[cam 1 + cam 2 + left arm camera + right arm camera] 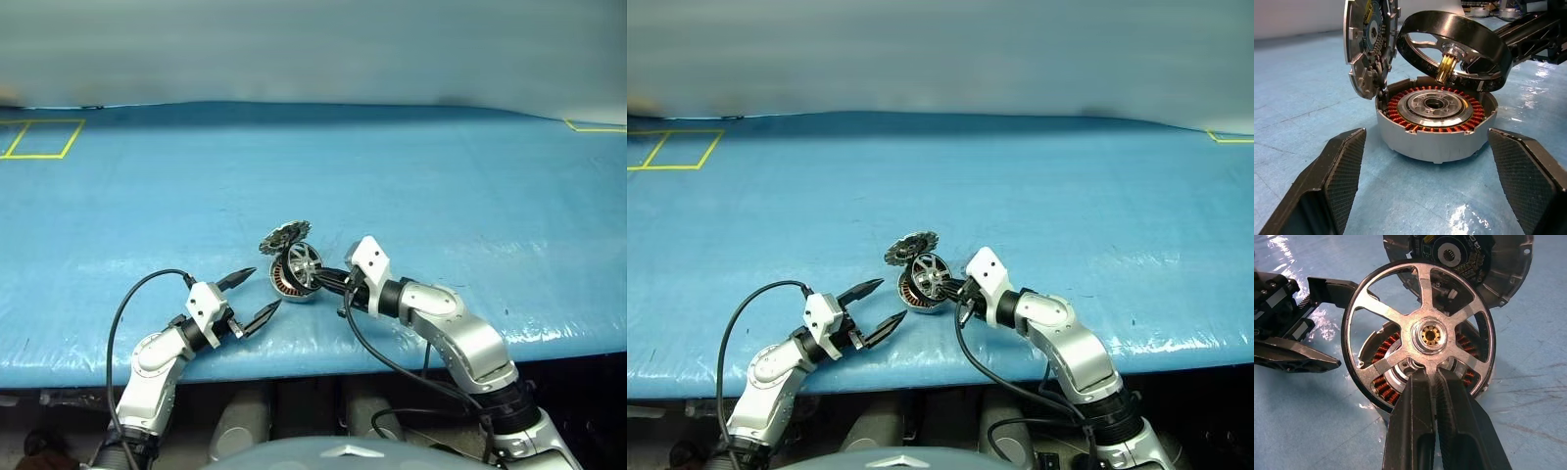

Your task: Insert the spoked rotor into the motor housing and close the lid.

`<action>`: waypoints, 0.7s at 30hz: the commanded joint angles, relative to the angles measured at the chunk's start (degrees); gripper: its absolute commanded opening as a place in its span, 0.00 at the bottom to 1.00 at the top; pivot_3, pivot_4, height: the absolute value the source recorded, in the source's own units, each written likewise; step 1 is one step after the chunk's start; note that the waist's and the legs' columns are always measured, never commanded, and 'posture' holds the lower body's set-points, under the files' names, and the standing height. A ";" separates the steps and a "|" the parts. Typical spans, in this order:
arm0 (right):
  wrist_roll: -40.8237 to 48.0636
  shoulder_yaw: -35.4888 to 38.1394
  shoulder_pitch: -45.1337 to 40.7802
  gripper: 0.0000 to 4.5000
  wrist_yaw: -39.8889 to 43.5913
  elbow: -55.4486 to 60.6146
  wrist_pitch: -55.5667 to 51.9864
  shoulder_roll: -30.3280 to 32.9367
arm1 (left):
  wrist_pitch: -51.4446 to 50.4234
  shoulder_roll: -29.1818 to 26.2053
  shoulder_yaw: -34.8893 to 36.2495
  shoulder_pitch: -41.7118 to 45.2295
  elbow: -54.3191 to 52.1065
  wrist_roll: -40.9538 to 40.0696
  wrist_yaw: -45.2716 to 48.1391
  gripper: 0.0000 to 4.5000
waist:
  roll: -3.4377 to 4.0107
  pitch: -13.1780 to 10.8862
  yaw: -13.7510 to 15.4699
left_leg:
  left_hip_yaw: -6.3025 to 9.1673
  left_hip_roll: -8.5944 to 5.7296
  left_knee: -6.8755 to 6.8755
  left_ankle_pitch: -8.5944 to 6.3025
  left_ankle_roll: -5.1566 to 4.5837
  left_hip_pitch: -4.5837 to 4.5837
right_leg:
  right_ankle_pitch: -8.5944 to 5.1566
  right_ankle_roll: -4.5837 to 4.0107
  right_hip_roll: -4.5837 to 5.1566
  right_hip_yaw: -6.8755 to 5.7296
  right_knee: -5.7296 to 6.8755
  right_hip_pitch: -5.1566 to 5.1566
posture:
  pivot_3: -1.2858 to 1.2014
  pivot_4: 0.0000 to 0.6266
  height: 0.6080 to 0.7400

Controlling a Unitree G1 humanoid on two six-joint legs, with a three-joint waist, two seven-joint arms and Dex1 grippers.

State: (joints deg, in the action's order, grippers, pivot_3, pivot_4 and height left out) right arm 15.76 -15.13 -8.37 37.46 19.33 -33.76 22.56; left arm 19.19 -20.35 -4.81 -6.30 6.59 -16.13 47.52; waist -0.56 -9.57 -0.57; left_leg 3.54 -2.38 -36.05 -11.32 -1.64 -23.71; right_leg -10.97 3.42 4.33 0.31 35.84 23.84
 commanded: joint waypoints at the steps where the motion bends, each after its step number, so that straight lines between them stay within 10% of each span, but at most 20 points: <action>1: -0.80 -0.42 -1.22 0.00 0.10 0.07 1.65 -0.09 | 1.11 -0.16 0.72 0.29 -2.21 0.15 -0.34 0.94 | 0.00 0.00 -0.05 | 0.00 0.00 0.00 0.00 0.00 0.01 | 0.00 0.00 -0.01 0.00 0.00 0.00 | 0.52 0.24 1.00; 20: -5.78 -3.70 -2.67 0.00 1.49 -0.87 3.42 1.76 | 1.70 -0.38 0.90 -0.56 -2.32 0.45 -1.45 0.94 | -0.02 0.01 -0.02 | 0.01 0.00 0.00 0.00 0.00 0.03 | 0.00 0.00 -0.01 -0.02 0.00 -0.03 | 0.52 0.24 1.00; 21: -5.87 -3.72 -2.69 0.13 1.58 -0.87 3.45 1.80 | 1.75 -0.37 0.88 -0.60 -2.32 0.47 -1.50 0.94 | -0.02 0.01 -0.02 | 0.01 0.00 0.00 0.00 0.00 0.03 | 0.00 0.00 -0.02 -0.03 0.00 -0.03 | 0.52 0.24 1.00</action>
State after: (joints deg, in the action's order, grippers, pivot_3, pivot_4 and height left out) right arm 9.87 -18.58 -10.78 38.61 17.65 -30.57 24.19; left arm 19.53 -20.45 -4.81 -6.76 6.59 -15.90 46.24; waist -0.57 -9.56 -0.59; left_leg 3.55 -2.38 -36.05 -11.32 -1.64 -23.69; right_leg -10.97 3.42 4.31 0.28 35.84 23.81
